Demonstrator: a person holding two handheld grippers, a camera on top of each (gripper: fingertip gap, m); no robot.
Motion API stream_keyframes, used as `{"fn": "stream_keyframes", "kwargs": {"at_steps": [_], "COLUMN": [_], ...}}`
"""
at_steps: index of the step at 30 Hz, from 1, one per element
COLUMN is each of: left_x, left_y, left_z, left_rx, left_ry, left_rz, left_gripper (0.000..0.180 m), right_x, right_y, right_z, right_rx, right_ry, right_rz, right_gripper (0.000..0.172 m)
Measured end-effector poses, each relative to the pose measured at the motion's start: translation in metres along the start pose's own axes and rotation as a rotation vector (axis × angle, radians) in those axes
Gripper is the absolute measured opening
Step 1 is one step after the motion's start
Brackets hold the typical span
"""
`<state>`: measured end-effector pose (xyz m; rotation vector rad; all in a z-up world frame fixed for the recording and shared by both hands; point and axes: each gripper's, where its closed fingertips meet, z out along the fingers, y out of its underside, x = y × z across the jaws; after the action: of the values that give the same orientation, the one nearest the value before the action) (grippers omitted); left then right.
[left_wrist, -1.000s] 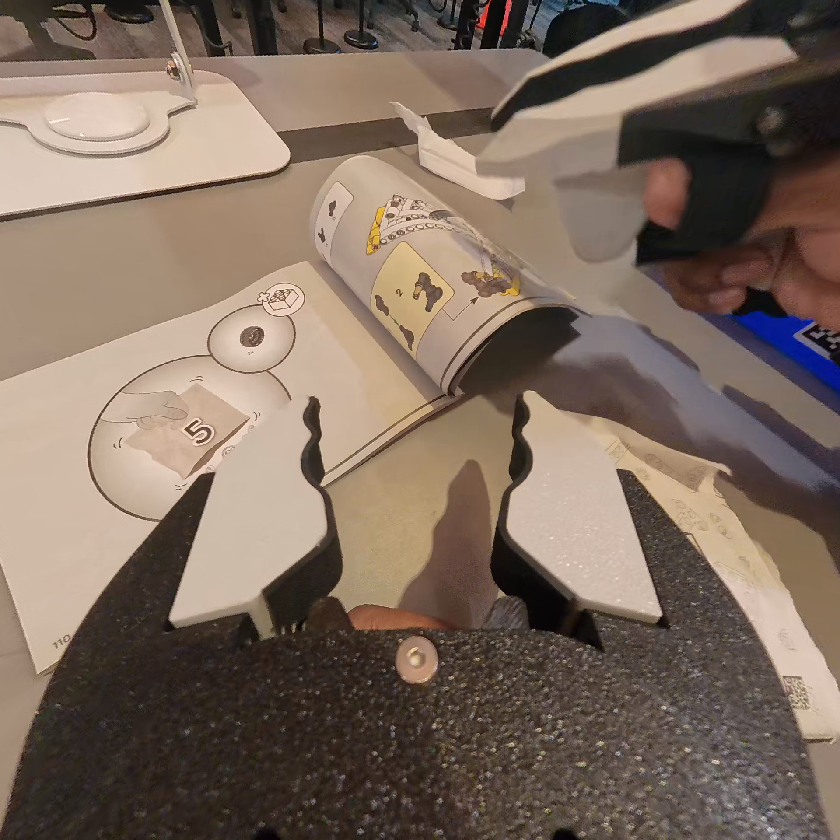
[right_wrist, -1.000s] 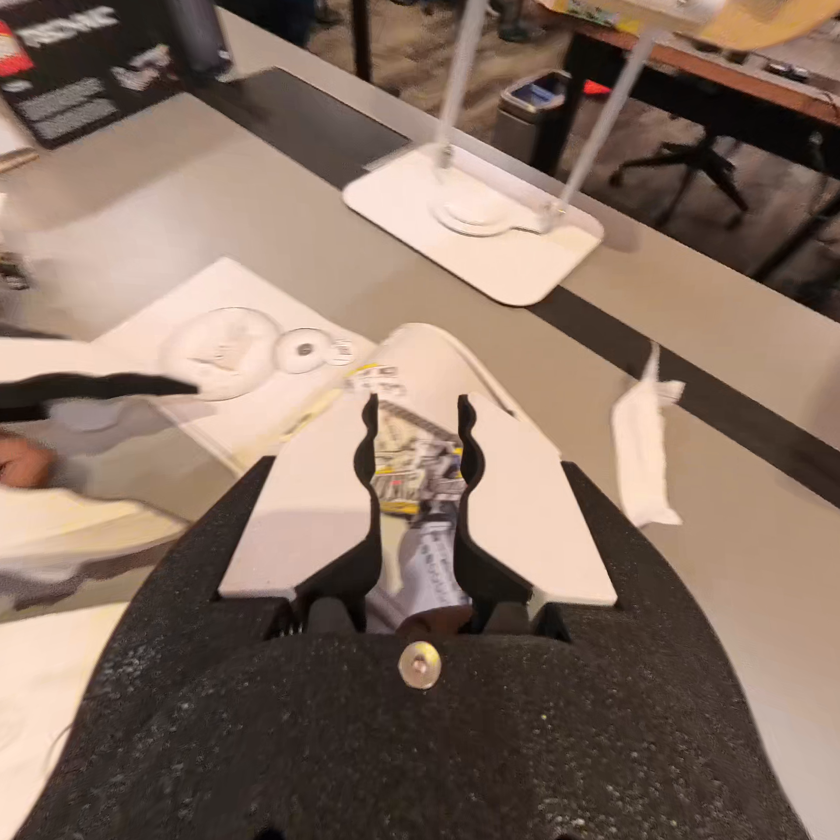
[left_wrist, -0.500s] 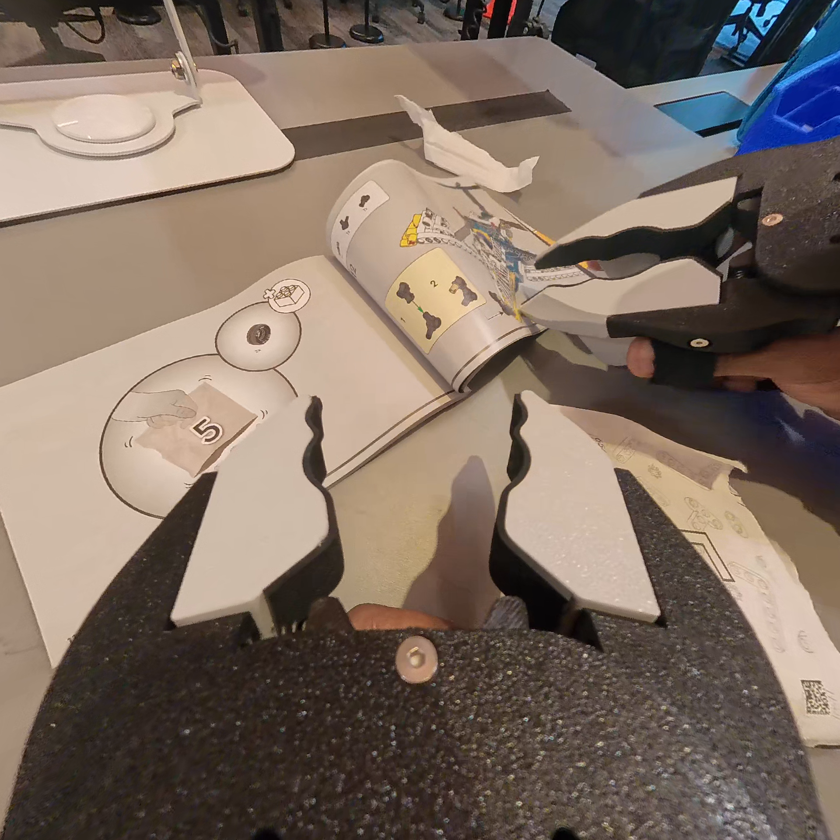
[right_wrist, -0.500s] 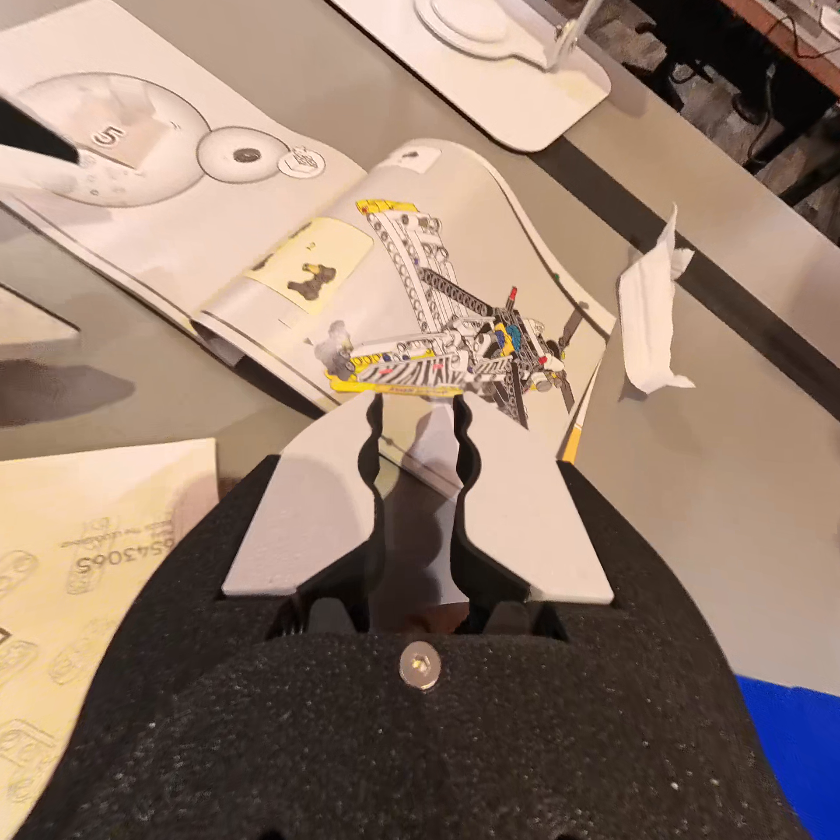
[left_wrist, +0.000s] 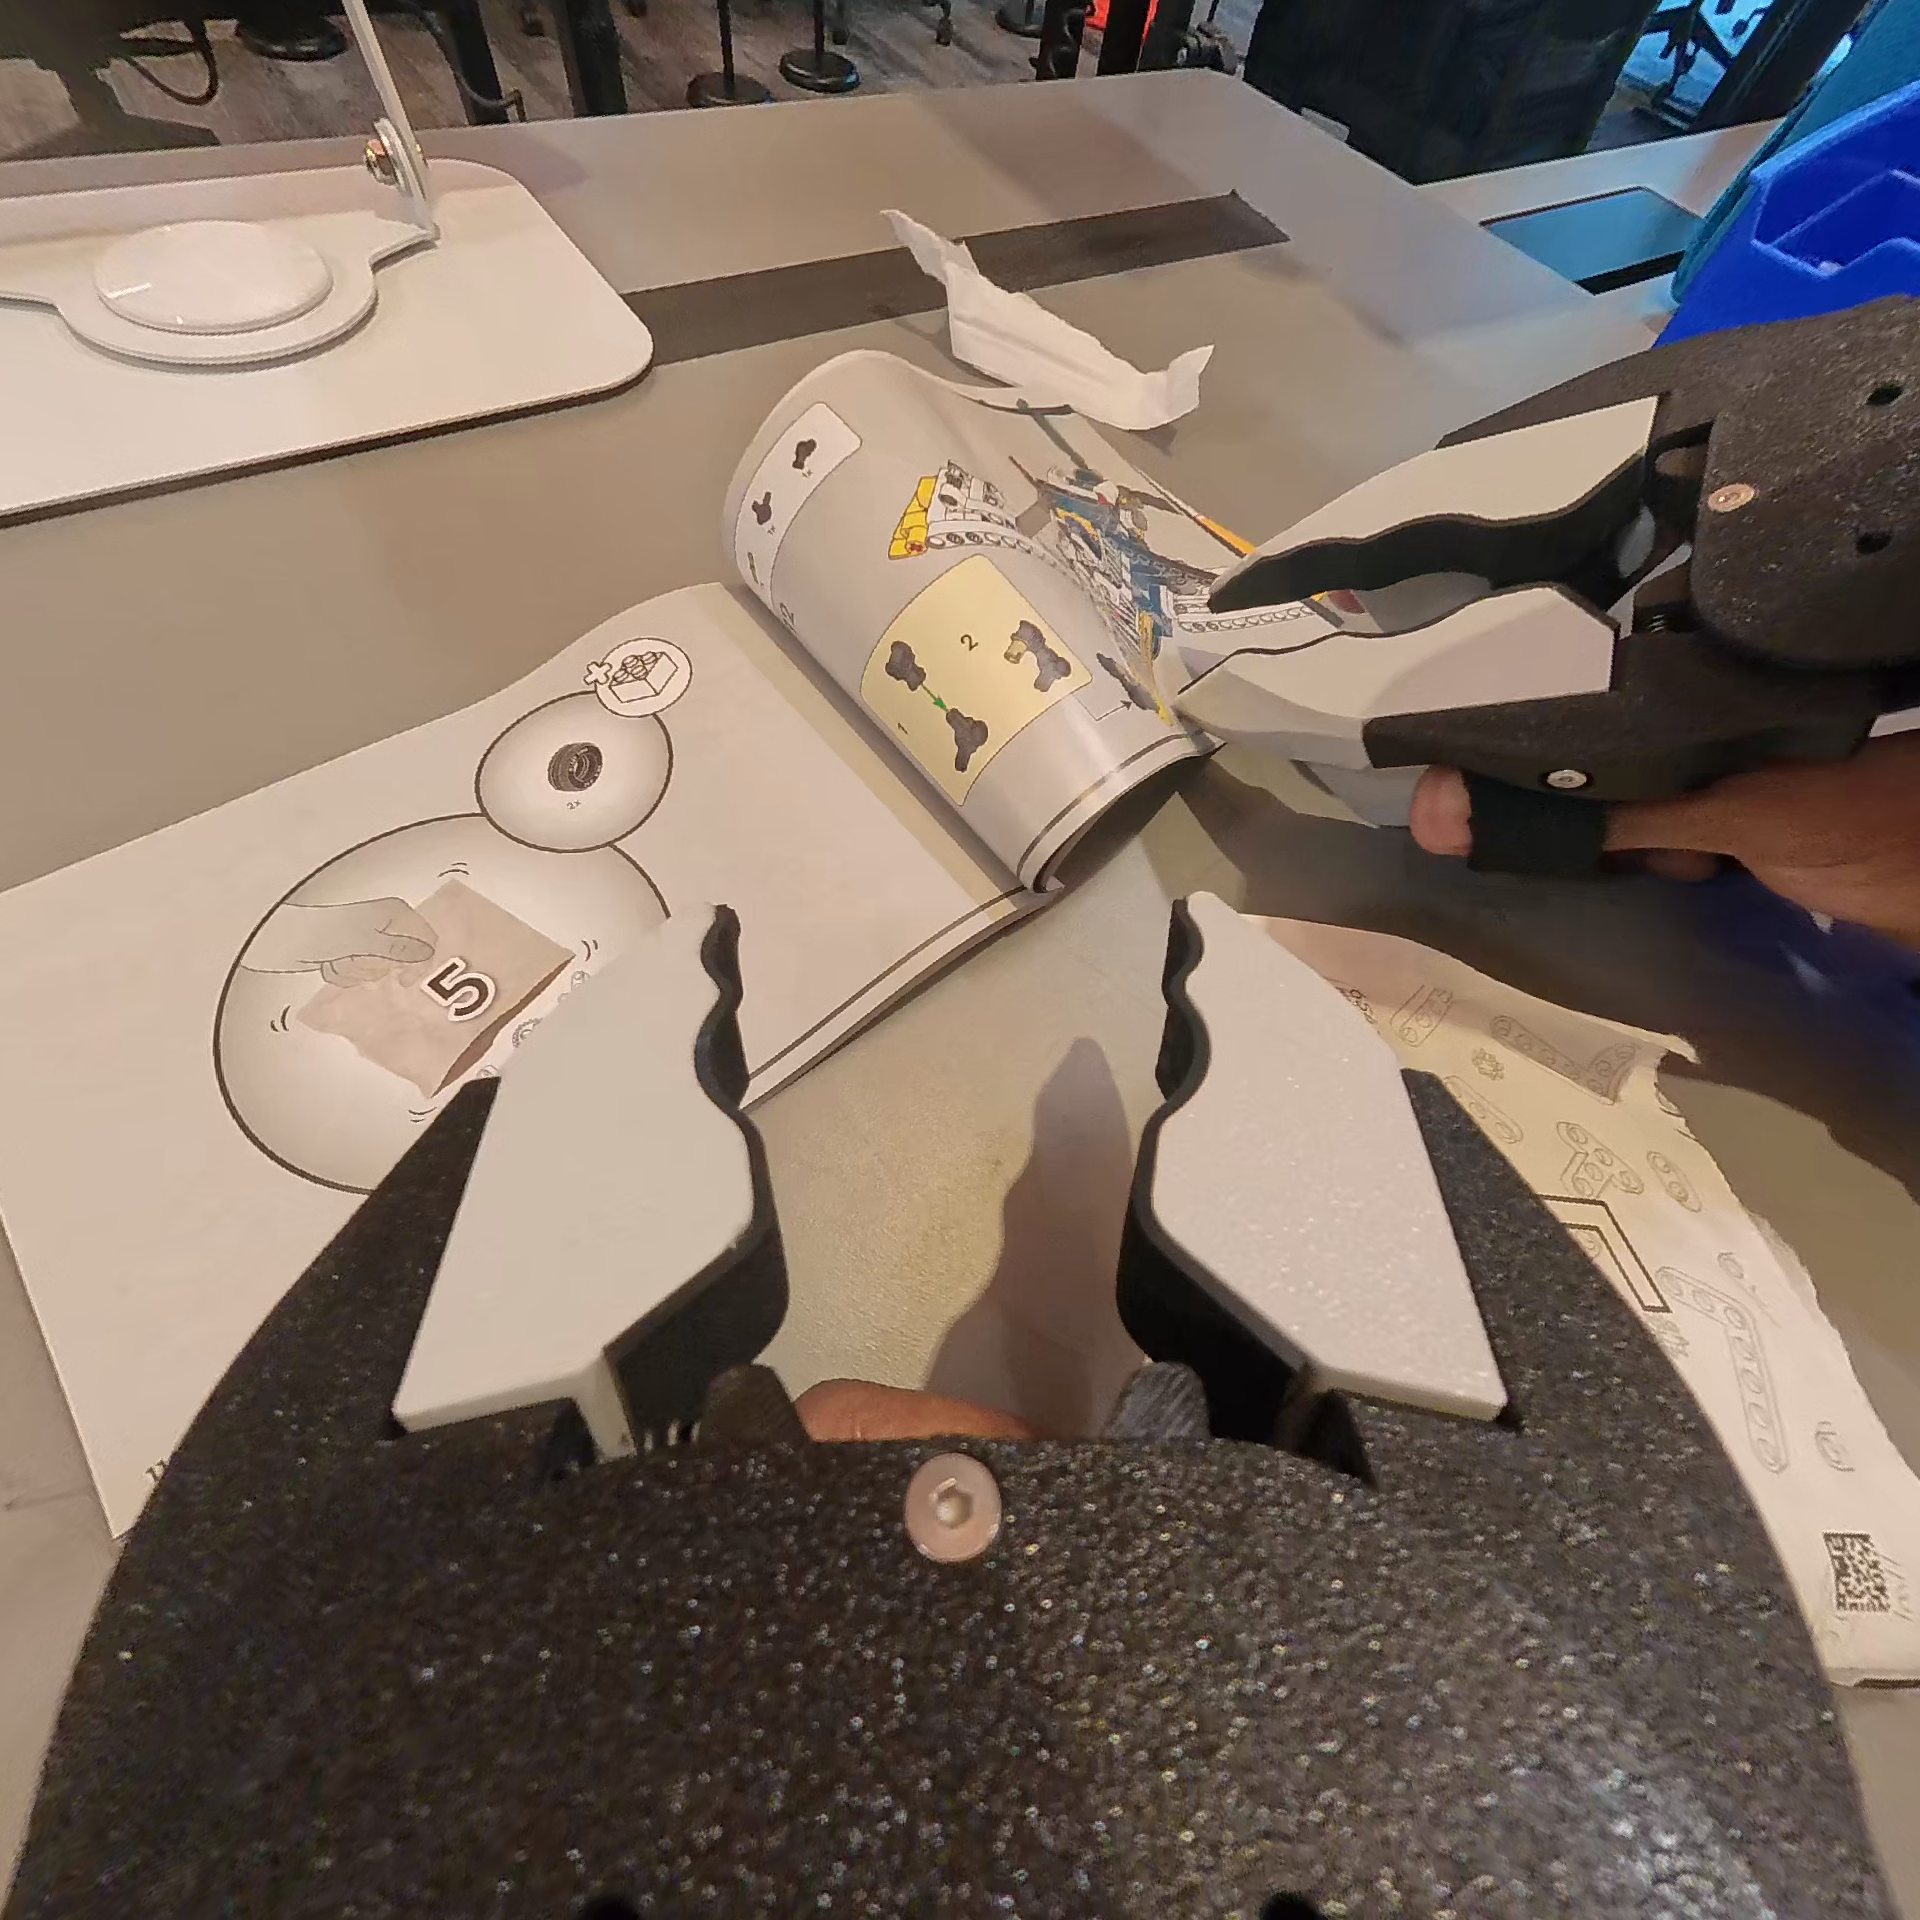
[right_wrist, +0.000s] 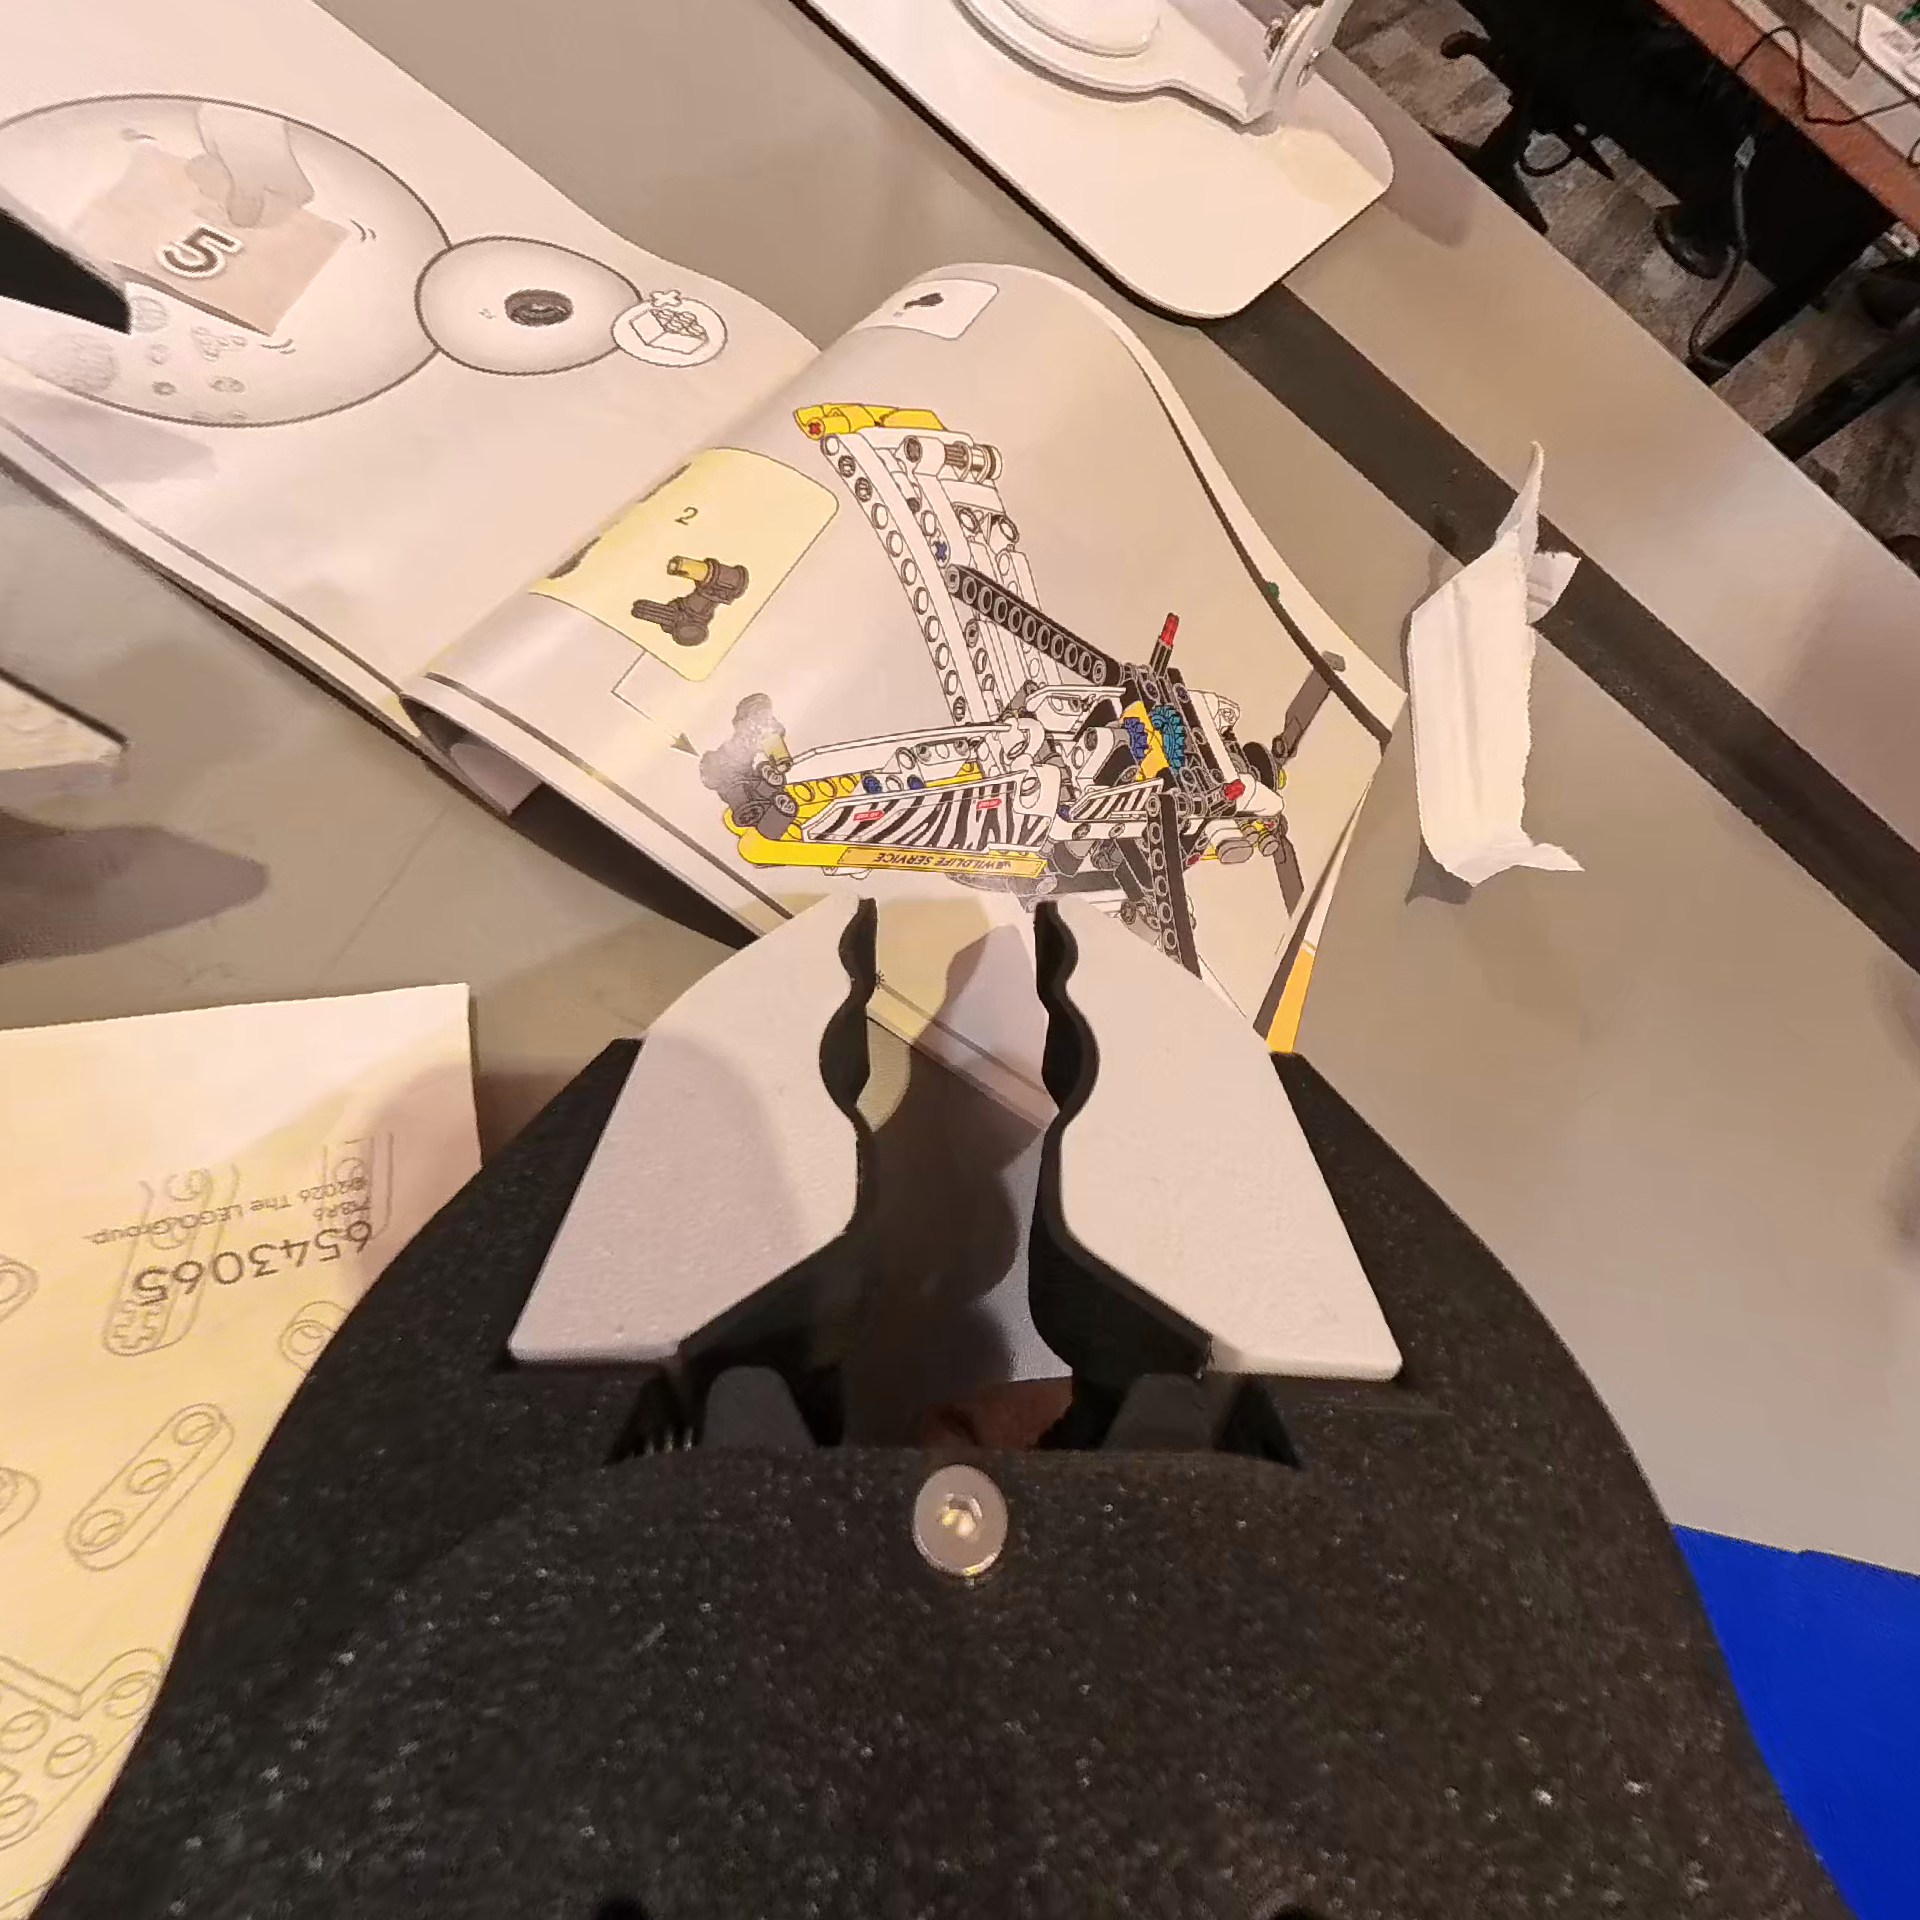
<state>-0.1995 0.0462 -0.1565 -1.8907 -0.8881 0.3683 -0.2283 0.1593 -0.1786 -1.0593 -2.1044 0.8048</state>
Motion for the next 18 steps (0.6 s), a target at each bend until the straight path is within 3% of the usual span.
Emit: {"fn": "stream_keyframes", "kwargs": {"at_steps": [18], "left_x": [0.0011], "left_y": [-0.0007], "left_z": [-0.0013], "left_rx": [0.013], "left_ry": [-0.018], "left_rz": [0.023], "left_gripper": [0.079], "right_x": [-0.0003], "right_y": [0.0017], "right_z": [0.0], "right_rx": [-0.003], "right_ry": [-0.005], "right_rz": [0.006], "right_gripper": [0.028]}}
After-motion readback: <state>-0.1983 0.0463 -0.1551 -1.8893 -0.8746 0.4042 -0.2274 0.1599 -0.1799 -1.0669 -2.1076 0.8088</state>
